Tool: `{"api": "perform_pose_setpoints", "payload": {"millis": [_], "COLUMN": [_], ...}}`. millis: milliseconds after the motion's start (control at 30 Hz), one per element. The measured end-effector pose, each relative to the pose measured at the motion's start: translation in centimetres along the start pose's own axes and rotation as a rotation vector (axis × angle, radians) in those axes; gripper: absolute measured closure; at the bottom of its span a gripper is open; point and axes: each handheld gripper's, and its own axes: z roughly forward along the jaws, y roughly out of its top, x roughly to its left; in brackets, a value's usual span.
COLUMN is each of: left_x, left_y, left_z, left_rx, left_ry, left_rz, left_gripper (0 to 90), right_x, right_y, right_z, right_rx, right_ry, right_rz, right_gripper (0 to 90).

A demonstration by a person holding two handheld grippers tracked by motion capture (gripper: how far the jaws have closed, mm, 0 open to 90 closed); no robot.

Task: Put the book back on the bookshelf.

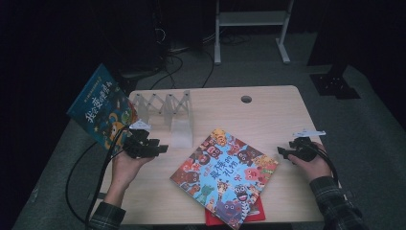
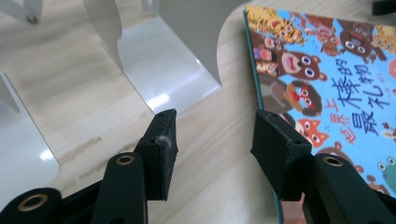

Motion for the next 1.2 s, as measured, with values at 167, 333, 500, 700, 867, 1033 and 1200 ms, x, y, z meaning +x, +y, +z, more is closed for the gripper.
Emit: {"api": "perform_pose_setpoints", "payload": {"millis": [167,333,500,700,867,1033,1200], "left_x": [0.2,-0.1,-0.7,-1.5,-2.0,-2.6,-3.3], "left_y": [-1.1,-1.8,-2.5,-3.0,-3.2,-3.3,-3.3], "left_z": [0.6,1.0,1.6,2.5,3.1,3.8,4.4], "left_rx": [0.017,0.033,0.066,0.095,0.117,0.145,0.174], "left_ry": [-0.031,-0.046,-0.076,-0.108,-0.137,-0.174,-0.232], "left_rz": [-0.019,-0.024,0.007,0.011,0.021,0.035,0.044], "left_gripper": [45.8,42.1,40.1,39.7,39.7,40.9,44.9], "right_x": [0.8,1.5,2.3,3.1,3.8,4.4,4.7], "right_y": [0.1,-0.2,-1.0,-1.7,-2.0,-2.1,-2.3], "right_z": [-1.5,-2.4,-3.4,-3.9,-4.0,-3.7,-3.4], "right_rx": [-0.026,-0.039,-0.041,-0.033,-0.024,-0.008,0.026], "right_ry": [0.023,0.052,0.096,0.142,0.185,0.219,0.243], "right_rz": [-0.001,-0.003,-0.007,-0.009,-0.002,-0.005,-0.009], "right_gripper": [38.5,38.1,37.7,36.7,36.0,36.7,38.4]}}
